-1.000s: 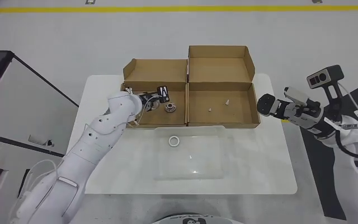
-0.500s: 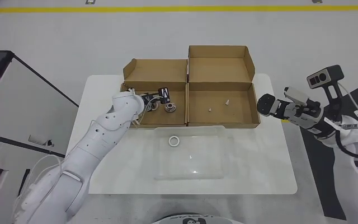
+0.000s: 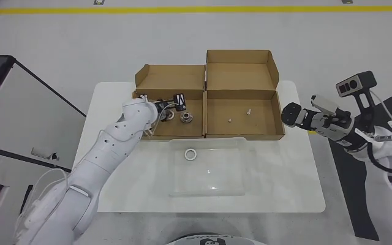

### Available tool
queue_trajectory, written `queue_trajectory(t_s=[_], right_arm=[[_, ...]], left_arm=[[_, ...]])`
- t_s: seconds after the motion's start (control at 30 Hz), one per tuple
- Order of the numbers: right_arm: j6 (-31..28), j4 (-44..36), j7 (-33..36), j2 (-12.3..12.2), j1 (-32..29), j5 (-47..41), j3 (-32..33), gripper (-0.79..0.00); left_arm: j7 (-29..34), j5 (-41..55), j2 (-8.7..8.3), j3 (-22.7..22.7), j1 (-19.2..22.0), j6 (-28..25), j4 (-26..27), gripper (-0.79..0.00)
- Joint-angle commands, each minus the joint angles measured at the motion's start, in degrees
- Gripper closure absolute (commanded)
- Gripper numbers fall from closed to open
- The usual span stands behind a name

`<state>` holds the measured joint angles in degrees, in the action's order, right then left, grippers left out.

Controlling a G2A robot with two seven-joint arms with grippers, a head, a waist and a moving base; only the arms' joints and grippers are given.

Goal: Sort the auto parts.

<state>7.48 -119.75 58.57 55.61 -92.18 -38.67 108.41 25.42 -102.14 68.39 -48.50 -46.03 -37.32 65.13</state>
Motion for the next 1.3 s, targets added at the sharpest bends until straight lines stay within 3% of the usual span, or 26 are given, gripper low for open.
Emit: queue_trajectory(t_s=[0.0,0.2,0.43,0.67,0.97,1.27], right_arm=[[0.00,0.00,0.00,0.00,0.00,0.00,0.00,-0.785],[0.00,0.00,0.00,0.00,0.00,0.00,0.00,-0.785],[0.00,0.00,0.00,0.00,0.00,0.00,0.00,-0.785],[0.00,0.00,0.00,0.00,0.00,0.00,0.00,-0.785],[0.00,0.00,0.00,0.00,0.00,0.00,0.00,-0.785],[0.00,0.00,0.00,0.00,0.00,0.00,0.00,-0.785]], left_arm=[[0.29,0.12,-0.26,-0.89,-0.30,-0.68,2.34,-0.785],[1.90,1.03,-1.79,-5.27,-3.27,-4.51,11.09,-0.785],[7.63,5.22,-3.69,-11.71,-10.27,-9.47,27.16,-0.785],[13.87,11.21,-4.61,-14.10,-16.13,-15.11,39.87,-0.785],[20.22,17.12,-4.93,-13.64,-22.47,-12.32,48.10,-0.785],[22.45,17.28,-5.34,-11.57,-26.81,-11.53,50.07,-0.785]])
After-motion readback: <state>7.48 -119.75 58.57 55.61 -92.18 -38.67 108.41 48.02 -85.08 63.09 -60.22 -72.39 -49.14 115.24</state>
